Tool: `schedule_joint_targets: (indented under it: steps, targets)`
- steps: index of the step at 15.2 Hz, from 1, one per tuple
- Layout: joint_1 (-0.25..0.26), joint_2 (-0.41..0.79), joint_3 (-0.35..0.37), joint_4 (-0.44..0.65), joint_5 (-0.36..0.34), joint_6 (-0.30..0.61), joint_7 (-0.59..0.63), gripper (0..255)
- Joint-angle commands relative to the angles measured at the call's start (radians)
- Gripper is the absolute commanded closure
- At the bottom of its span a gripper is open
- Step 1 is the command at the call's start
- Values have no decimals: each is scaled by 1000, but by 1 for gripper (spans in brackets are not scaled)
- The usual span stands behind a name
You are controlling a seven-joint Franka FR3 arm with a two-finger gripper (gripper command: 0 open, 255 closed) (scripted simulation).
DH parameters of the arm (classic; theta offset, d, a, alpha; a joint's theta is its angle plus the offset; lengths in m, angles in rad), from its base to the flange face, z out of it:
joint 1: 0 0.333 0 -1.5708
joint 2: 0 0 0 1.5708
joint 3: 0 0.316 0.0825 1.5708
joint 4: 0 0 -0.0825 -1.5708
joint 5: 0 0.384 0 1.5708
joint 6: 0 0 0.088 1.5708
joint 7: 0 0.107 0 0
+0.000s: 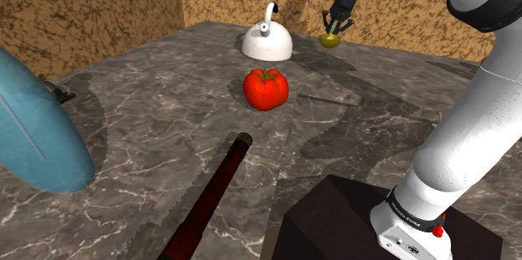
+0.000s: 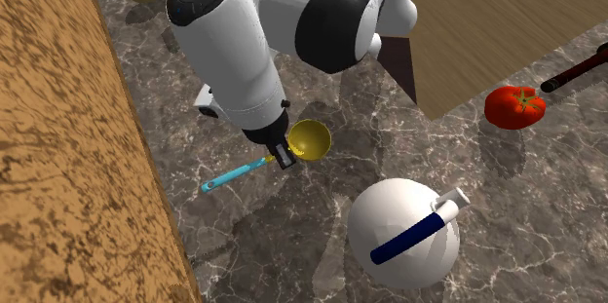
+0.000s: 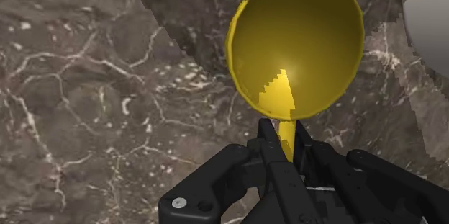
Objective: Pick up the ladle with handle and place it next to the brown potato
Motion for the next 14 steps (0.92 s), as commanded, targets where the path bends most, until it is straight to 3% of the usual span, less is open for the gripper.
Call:
schedule_joint_targets:
  steps: [1, 14]
  targets:
    - [-1, 8, 0, 36, 2, -28, 5, 255]
    - [-19, 76, -9, 299, 26, -226, 25, 255]
